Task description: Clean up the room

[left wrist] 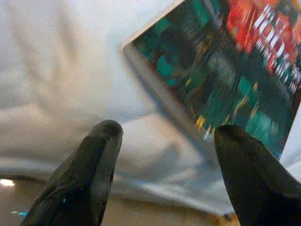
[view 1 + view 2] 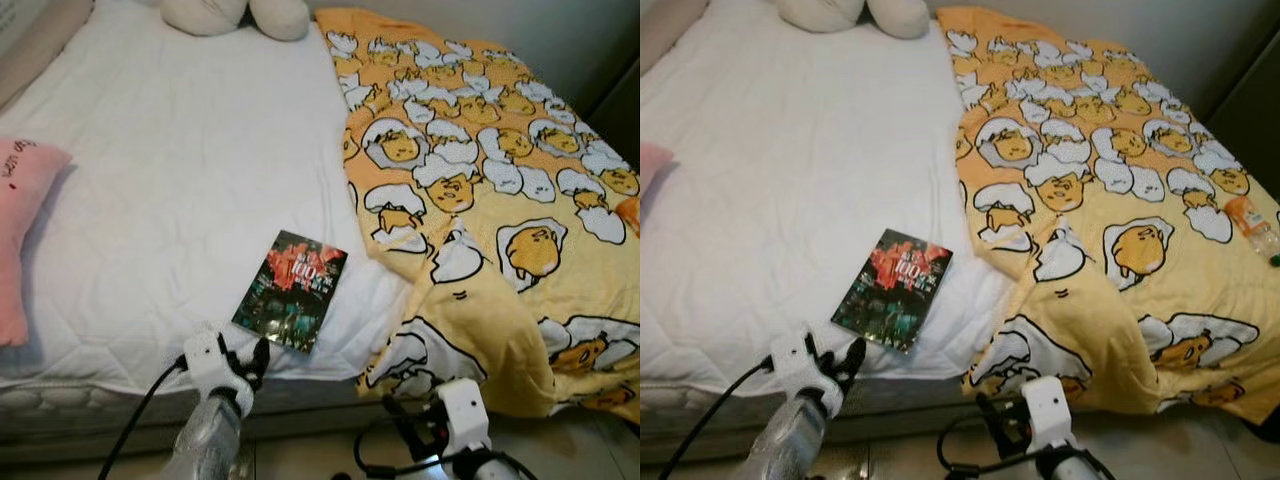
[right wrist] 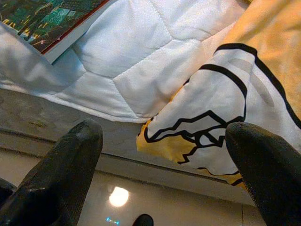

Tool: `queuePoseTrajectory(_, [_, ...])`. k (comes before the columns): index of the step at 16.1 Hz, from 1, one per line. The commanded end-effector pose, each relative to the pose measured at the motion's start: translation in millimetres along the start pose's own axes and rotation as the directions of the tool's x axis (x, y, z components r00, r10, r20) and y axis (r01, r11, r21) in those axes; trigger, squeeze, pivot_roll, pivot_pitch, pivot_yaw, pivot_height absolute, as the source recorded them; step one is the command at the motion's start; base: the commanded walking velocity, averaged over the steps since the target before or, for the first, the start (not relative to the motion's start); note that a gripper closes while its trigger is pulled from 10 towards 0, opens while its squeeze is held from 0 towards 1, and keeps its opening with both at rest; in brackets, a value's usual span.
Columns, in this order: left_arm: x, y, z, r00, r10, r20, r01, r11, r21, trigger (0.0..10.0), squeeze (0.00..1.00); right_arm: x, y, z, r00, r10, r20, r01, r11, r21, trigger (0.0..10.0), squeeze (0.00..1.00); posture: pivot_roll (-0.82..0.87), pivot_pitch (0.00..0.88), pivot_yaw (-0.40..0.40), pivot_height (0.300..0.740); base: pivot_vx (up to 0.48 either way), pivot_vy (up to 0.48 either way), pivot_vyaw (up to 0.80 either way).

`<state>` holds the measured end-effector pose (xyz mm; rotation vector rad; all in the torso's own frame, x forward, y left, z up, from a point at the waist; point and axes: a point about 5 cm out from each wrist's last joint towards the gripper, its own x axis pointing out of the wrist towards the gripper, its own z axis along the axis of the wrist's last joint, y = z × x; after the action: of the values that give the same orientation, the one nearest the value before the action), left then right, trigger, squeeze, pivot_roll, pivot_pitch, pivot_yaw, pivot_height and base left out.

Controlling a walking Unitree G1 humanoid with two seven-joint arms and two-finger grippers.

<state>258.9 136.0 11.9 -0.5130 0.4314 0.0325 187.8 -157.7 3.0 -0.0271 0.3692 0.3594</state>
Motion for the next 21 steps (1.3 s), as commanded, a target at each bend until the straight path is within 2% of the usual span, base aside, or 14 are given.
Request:
queuePoseTrajectory(1, [5.5, -39.0, -20.2, 0.997, -0.072, -0.041, 0.067, 0.991, -0.119, 10.0, 0.0, -5.5, -6.6, -2.8, 1.0, -0.022, -0.007, 0.022, 1.0, 0.015, 10.0, 0.0, 0.08, 0.168, -0.136, 0.74, 0.0, 0.0, 0.0])
queuePoseTrajectory(4, [18.7, -39.3, -25.1, 0.996, -0.033, -0.087, 0.019, 0.987, -0.16, 10.0, 0.0, -7.3, -6.9, -2.2, 1.0, -0.03, -0.002, 0.03, 0.999, 0.015, 10.0, 0.0, 0.04, 0.167, -0.135, 0.74, 0.0, 0.0, 0.0])
queuePoseTrajectory(7, [25.7, -45.3, -21.2, 0.995, -0.05, -0.084, 0.034, 0.983, -0.179, 10.0, 0.0, -10.6, -8.7, -3.1, 0.999, -0.044, -0.003, 0.044, 0.999, 0.012, 10.0, 0.0, 0.03, 0.164, -0.132, 0.74, 0.0, 0.0, 0.0])
queuePoseTrajectory(12, [34.7, -42.7, -20.4, 0.996, -0.004, -0.09, -0.019, 0.967, -0.254, 10.0, 0.0, -12.6, -8.1, -3.1, 0.999, -0.045, -0.002, 0.045, 0.999, 0.012, 10.0, 0.0, 0.02, 0.164, -0.134, 0.74, 0.0, 0.0, 0.0])
queuePoseTrajectory(13, [37.5, -44.3, -14.7, 0.998, -0.009, -0.066, -0.007, 0.971, -0.238, 6.1, 0.0, -13.1, -8.9, -2.9, 0.999, -0.045, -0.004, 0.045, 0.999, 0.011, 10.0, 0.0, 0.02, 0.165, -0.134, 0.74, 0.0, 0.0, 0.0])
queuePoseTrajectory(14, [39.2, -44.3, -9.5, 0.999, -0.012, -0.046, 0.002, 0.976, -0.217, 0.0, 0.0, -13.0, -9.9, -2.9, 0.999, -0.047, -0.006, 0.047, 0.999, 0.01, 10.0, 0.0, 0.02, 0.163, -0.133, 0.74, 0.0, 0.0, 0.0])
queuePoseTrajectory(18, [44.5, -46.1, 5.0, 0.999, -0.033, 0.007, 0.033, 0.98, -0.195, 0.0, 0.0, -12.5, -11.1, -4.7, 0.999, -0.051, -0.012, 0.052, 0.999, 0.012, 10.0, 0.0, 0.02, 0.164, -0.129, 0.74, 0.0, 0.0, 0.0])
queuePoseTrajectory(21, [45.1, -46.9, -0.2, 0.999, -0.043, -0.017, 0.038, 0.976, -0.216, 0.0, 0.0, -12.5, -11.0, -5.3, 0.998, -0.054, -0.014, 0.054, 0.998, 0.013, 10.0, 0.0, 0.02, 0.167, -0.129, 0.74, 0.0, 0.0, 0.0])
